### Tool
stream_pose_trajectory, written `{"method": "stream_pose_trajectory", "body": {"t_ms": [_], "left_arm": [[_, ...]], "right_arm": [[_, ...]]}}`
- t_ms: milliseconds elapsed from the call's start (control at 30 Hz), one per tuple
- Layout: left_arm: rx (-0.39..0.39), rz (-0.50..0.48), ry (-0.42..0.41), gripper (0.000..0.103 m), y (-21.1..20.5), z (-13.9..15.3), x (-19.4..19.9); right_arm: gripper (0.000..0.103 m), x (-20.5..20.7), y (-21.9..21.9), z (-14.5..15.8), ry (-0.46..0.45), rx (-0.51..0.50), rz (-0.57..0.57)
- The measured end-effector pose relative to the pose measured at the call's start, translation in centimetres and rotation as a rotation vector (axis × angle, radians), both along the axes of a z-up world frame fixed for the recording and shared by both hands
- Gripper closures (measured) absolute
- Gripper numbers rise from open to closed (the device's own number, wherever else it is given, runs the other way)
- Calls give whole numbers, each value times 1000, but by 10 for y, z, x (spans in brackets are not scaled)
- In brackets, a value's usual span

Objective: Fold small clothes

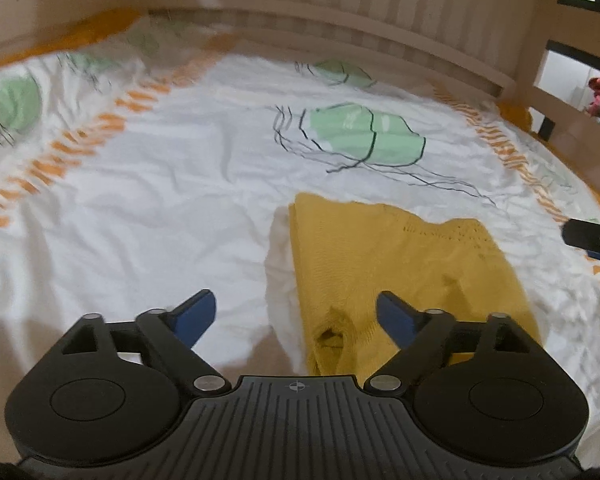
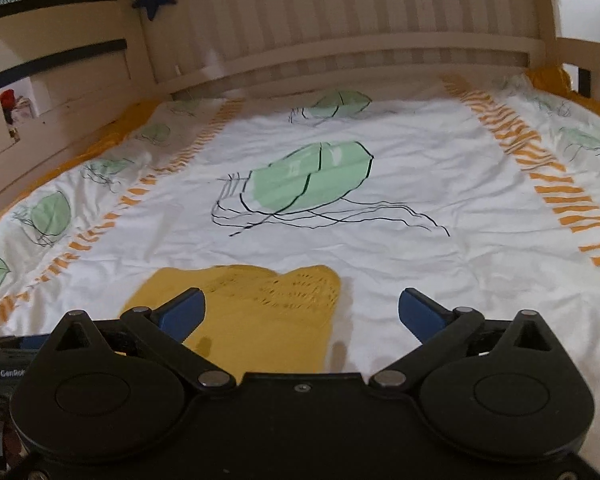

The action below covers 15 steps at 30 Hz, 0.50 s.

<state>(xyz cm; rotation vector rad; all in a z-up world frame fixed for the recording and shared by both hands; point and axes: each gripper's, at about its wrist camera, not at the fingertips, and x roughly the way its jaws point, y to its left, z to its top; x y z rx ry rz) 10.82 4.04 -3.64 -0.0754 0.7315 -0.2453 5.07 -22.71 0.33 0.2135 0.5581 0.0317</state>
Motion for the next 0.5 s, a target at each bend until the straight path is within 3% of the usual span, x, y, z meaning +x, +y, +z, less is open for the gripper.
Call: {"method": "stream_pose_trajectory", "body": {"t_ms": [167, 500], "left_arm": [[21, -8, -1, 12, -3, 19, -30], [40, -9, -4, 13, -14, 32, -84]], "right_arm": [[0, -29, 7, 4, 10, 57, -24], [0, -73, 34, -4, 91, 26, 9]]}}
